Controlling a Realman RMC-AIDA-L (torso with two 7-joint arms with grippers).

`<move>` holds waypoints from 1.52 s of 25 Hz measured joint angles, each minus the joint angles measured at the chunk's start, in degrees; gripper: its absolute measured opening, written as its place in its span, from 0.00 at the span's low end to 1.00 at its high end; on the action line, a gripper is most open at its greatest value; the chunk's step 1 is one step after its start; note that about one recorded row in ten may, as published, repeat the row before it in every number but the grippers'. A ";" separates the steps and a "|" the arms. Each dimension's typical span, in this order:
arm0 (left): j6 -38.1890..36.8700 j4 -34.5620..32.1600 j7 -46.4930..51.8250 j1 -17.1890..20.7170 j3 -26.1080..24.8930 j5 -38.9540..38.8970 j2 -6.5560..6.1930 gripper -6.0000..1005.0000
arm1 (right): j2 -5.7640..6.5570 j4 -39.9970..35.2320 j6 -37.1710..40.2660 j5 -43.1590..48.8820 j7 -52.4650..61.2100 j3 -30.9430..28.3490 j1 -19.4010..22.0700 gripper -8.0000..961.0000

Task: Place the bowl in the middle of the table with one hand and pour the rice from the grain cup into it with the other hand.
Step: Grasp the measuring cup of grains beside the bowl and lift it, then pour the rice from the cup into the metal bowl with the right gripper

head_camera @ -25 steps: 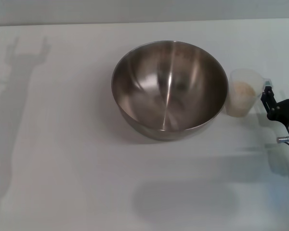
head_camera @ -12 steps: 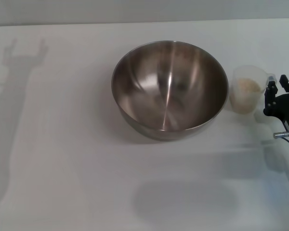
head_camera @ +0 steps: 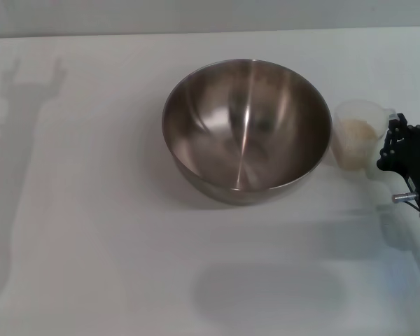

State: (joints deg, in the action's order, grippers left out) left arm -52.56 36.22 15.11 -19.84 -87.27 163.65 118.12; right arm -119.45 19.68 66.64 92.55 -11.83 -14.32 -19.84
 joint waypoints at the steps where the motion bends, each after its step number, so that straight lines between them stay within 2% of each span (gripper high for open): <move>1: -0.03 0.15 0.00 0.11 0.07 0.00 0.00 0.83 | 0.00 -0.01 0.15 0.00 0.02 -0.14 0.06 0.07; 6: -0.17 0.68 0.01 0.53 0.55 0.00 0.00 0.83 | -0.05 -0.73 2.83 -0.26 0.17 -0.60 0.44 0.03; 12: -0.18 1.12 0.01 0.76 1.01 0.00 0.00 0.83 | -0.08 -2.83 11.96 -0.36 -0.22 -1.49 0.49 0.02; 13: -0.18 1.26 0.01 0.80 1.25 0.00 -0.03 0.83 | -0.01 -4.18 15.36 -0.27 -0.31 -1.98 -0.19 0.02; 15: -0.18 1.31 0.01 0.80 1.31 0.01 -0.05 0.83 | 0.06 -4.97 16.80 -0.19 -0.47 -2.03 -0.72 0.02; 18: -0.18 1.56 0.01 0.80 1.50 0.01 0.01 0.83 | 0.12 -7.36 20.09 0.10 -5.12 -1.31 -4.33 0.02; 19: -0.18 1.56 0.01 0.80 1.50 0.01 0.01 0.83 | 0.12 -7.36 20.09 0.10 -5.12 -1.31 -4.33 0.02; 27: -0.14 1.77 0.01 0.29 2.06 0.05 -0.06 0.83 | -0.02 -6.92 21.62 6.37 -24.44 -0.68 -9.39 0.02; 28: -0.13 1.77 0.01 0.09 2.12 0.06 -0.08 0.83 | -0.08 -6.26 21.63 8.44 -30.85 -0.65 -9.98 0.02; 29: -0.13 1.77 0.01 0.09 2.12 0.06 -0.08 0.83 | -0.08 -6.26 21.63 8.44 -30.85 -0.65 -9.98 0.02; 33: 0.00 1.77 -0.01 -0.39 2.14 0.08 -0.09 0.83 | -0.08 -5.12 21.50 11.43 -45.65 -0.67 -10.81 0.02; 35: 0.05 1.77 -0.16 -0.59 2.14 0.09 -0.09 0.83 | -0.08 -5.10 21.27 11.98 -47.87 -0.69 -10.98 0.02; 38: 0.17 1.75 -0.29 -0.76 2.13 0.09 -0.09 0.83 | -0.08 -5.09 19.81 14.52 -58.98 -0.69 -11.86 0.02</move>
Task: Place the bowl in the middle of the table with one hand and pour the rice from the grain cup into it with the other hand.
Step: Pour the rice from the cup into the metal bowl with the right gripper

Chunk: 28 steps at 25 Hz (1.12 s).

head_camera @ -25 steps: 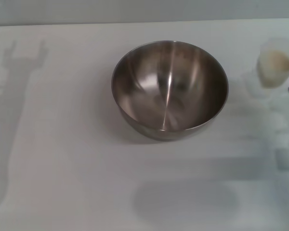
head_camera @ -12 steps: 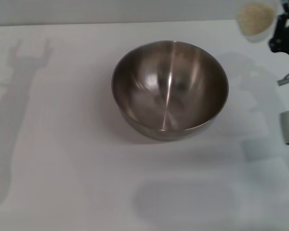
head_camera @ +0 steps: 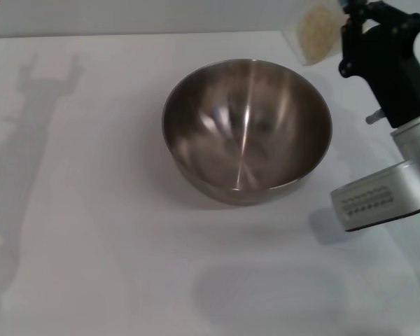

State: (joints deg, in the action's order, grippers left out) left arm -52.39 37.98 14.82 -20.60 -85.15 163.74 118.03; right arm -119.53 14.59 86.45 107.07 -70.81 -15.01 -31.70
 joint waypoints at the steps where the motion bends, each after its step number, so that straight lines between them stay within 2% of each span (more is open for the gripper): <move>1: 0.00 0.00 0.00 0.00 0.00 0.00 0.00 0.83 | 0.00 0.00 0.00 0.00 0.00 0.00 0.00 0.02; 10: 0.10 -0.01 -0.14 -0.06 -0.02 0.00 0.06 0.83 | 0.09 -3.70 -3.57 7.52 -11.88 -0.03 -2.54 0.02; 28: -0.24 -0.01 0.19 -0.06 0.65 0.00 0.11 0.83 | 0.29 -13.07 -4.02 18.07 -14.89 0.50 -6.24 0.02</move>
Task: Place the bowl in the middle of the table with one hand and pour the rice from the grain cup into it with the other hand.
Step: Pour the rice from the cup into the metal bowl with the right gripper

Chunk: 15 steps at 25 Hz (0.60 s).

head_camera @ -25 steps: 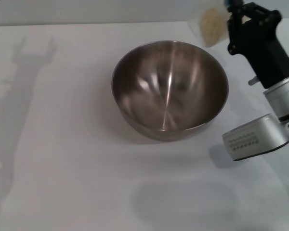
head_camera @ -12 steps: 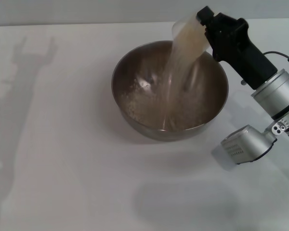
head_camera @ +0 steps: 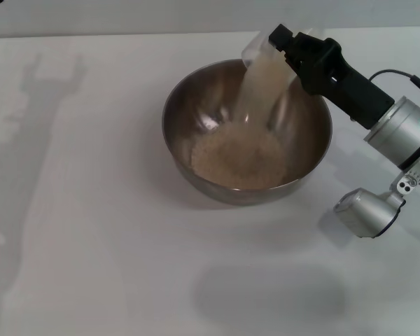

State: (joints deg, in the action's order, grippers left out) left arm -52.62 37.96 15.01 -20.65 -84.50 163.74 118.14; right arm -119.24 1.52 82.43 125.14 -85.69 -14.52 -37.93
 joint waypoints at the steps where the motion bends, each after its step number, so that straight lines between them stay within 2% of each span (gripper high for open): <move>1: -0.01 0.00 0.01 0.00 0.02 0.00 0.02 0.83 | 0.02 -0.62 0.00 0.25 -0.51 0.37 -0.32 0.02; 8: -0.05 0.00 0.03 -0.06 0.12 0.00 0.23 0.83 | 0.17 -4.23 1.82 0.57 -2.51 5.56 -2.18 0.02; 15: -0.11 0.00 0.03 -0.30 0.13 0.00 0.34 0.83 | 0.40 -6.82 2.57 0.70 -2.85 6.43 -3.74 0.02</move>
State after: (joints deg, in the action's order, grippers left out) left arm -52.74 37.96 15.03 -20.95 -84.37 163.74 118.47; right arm -118.84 -5.30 85.00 125.84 -88.54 -8.09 -41.68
